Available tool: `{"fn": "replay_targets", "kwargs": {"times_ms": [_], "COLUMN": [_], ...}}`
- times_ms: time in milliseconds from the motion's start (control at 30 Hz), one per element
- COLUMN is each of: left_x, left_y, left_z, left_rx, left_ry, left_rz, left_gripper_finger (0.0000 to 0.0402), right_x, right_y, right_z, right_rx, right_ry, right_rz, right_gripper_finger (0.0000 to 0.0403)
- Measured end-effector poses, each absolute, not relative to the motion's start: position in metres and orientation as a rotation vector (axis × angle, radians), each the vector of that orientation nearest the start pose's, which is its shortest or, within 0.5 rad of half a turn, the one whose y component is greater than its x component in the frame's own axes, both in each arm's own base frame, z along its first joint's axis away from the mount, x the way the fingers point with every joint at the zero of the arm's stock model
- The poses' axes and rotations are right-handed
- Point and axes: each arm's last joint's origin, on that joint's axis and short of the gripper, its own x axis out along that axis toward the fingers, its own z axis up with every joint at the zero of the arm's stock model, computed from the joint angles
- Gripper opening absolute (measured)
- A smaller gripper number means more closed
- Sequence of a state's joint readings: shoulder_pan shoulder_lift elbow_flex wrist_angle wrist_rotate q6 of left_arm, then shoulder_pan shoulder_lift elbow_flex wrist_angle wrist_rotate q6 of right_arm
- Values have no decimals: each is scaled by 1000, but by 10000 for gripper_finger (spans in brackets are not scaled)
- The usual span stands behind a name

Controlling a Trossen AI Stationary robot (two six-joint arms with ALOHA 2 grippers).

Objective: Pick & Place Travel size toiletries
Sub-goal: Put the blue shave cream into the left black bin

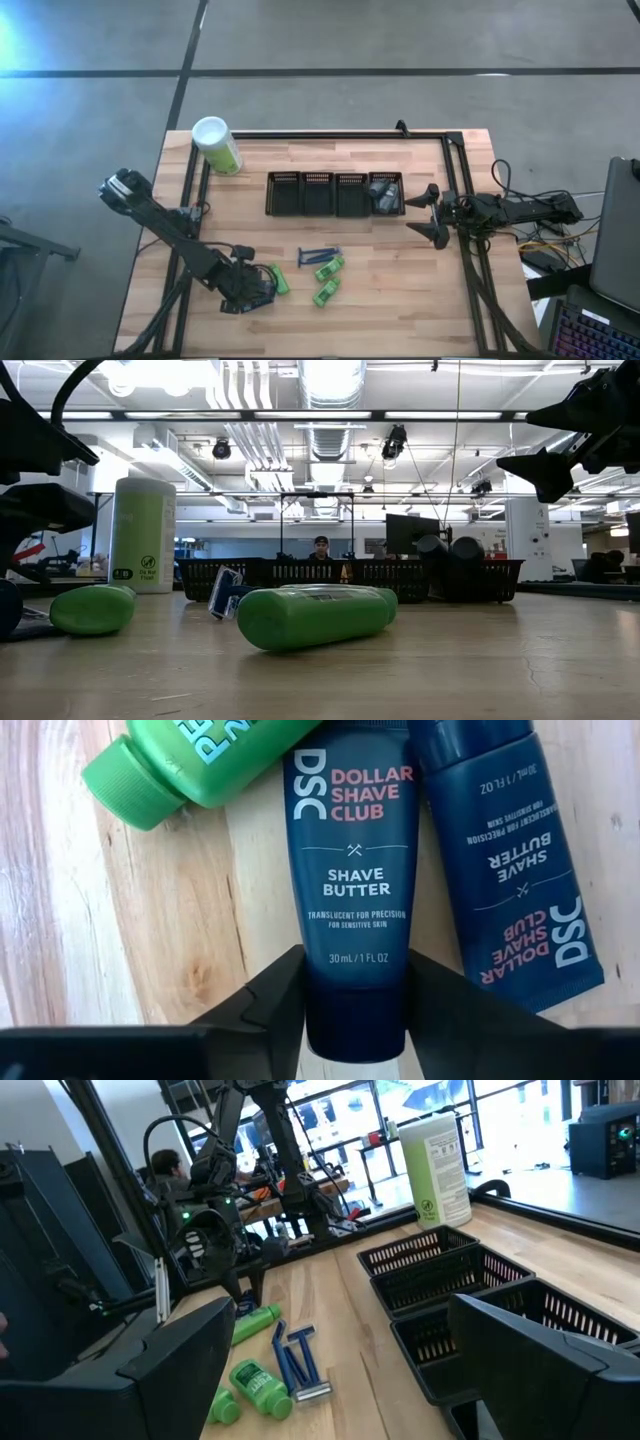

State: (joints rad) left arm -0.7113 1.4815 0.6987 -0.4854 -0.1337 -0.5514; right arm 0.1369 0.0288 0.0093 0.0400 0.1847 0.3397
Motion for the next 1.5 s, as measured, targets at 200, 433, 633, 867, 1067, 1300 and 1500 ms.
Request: {"fn": "replay_targets", "kwargs": {"times_ms": [200,433,633,867,1067,1300,1500], "left_x": [185,183,177,170,166,169,179], "left_y": [-154,-153,-147,-140,-130,-110,-90], "left_z": [144,148,159,179,196,211,217], "left_rx": [51,40,13,-45,-144,-287,-413], "left_ry": [1246,1241,1259,1214,1107,960,880], "left_rz": [-156,-154,-115,-61,58,232,385], "left_gripper_finger": [142,140,139,138,138,138,138], "right_x": [98,98,98,98,98,98,98], "right_y": [8,8,8,8,8,8,8], "right_z": [168,168,168,168,169,168,168], "right_rx": [343,343,343,343,343,343,343], "right_ry": [-28,-29,-29,-29,-29,-29,-29], "right_rz": [-43,-44,-43,-44,-44,-43,-44], "right_gripper_finger": [364,364,364,364,364,364,364]}}
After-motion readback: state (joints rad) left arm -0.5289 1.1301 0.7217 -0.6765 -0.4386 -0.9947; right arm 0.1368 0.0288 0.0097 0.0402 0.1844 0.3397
